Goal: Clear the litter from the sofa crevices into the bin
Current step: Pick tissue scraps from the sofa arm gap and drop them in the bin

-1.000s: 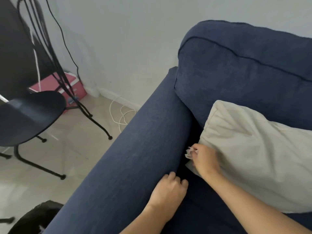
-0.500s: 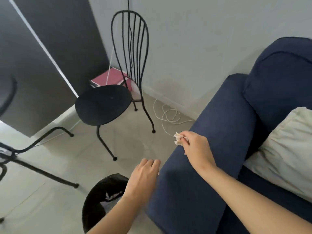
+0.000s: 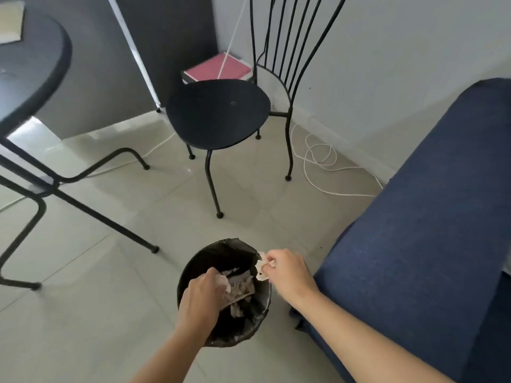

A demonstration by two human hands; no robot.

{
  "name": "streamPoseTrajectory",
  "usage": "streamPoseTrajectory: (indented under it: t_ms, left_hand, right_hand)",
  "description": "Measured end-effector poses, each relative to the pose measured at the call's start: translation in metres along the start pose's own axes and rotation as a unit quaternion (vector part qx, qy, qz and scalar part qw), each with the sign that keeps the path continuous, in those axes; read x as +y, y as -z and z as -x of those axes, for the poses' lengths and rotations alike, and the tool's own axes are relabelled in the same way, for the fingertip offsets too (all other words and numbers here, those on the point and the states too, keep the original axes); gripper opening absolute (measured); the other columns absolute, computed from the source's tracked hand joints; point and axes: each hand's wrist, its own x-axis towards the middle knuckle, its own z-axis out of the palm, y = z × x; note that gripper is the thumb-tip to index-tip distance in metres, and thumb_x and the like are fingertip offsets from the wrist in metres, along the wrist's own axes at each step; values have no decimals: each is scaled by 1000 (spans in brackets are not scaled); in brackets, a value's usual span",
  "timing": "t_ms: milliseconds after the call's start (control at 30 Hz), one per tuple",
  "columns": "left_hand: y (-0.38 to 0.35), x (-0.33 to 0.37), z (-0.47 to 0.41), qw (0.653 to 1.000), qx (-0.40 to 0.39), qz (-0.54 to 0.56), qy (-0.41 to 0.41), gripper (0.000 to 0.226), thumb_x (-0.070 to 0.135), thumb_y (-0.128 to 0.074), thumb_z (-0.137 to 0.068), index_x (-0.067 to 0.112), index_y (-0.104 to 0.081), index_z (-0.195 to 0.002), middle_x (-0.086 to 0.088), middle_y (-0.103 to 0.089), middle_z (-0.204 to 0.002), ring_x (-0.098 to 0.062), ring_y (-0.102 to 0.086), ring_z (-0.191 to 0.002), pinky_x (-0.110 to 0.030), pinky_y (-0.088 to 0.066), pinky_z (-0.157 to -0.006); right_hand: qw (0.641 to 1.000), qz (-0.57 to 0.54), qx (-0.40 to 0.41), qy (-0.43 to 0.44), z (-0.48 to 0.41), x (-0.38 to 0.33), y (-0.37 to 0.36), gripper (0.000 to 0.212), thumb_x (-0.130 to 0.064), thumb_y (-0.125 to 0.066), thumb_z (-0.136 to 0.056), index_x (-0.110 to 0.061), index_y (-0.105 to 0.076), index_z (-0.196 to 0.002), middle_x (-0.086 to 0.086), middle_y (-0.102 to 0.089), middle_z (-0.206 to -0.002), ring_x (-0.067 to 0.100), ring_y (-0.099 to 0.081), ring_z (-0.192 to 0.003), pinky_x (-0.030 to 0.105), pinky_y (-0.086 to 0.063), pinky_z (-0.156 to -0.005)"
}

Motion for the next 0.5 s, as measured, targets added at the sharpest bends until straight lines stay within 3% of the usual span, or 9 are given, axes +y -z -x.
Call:
streamPoseTrajectory:
  t_ms: [100,167,233,367,433,500]
  left_hand:
    - [-9,-19,-7,999,-44,14,9,40,18,-57,-92,23,-51,-131,3,-65,-100,-21,-62,-88,-32,-51,-73]
    - [-14,-30,-12,998,-69,6,14,57,12,-59,-90,21,-40,-144,-1,-58,-130,-26,-59,-112,-35,-50,-89]
    - [-18,-39,-16,997,-80,-24,6,67,4,-58,-90,17,-30,-150,-1,-35,-154,-27,-46,-131,-37,-44,-101]
    - [-16,-53,-20,996,-79,-37,0,69,3,-58,-91,19,-27,-151,-2,-25,-159,-27,-42,-135,-35,-42,-103]
    - [-12,-59,-22,996,-77,-40,-6,68,7,-60,-92,17,-28,-151,-2,-26,-159,-26,-40,-136,-33,-39,-106]
    - [-8,-64,-24,996,-76,-40,-9,68,11,-61,-92,16,-27,-151,-2,-27,-158,-25,-41,-136,-33,-39,-106]
  right_hand:
    - [999,-11,-32,-39,-8,4,-21,14,-14,-57,-90,-7,-66,-82,11,-70,-78,29,-69,-65,40,-60,-55]
    - [997,-11,-50,-56,-13,7,-32,15,-9,-54,-92,-7,-68,-85,9,-70,-81,22,-69,-59,29,-58,-44]
    - [995,-3,-68,-67,-14,8,-39,17,-6,-53,-94,-8,-69,-89,6,-68,-84,16,-65,-51,15,-45,-34]
    - [994,6,-82,-77,-17,5,-49,18,-6,-53,-96,-11,-70,-100,7,-68,-99,17,-63,-55,9,-33,-31]
    - [993,-2,-81,-83,-20,3,-56,19,-11,-56,-97,-14,-70,-108,6,-69,-107,18,-68,-61,10,-37,-34]
    - [992,-23,-81,-96,-23,1,-64,21,-12,-58,-96,-15,-69,-114,7,-68,-112,21,-73,-73,17,-52,-42]
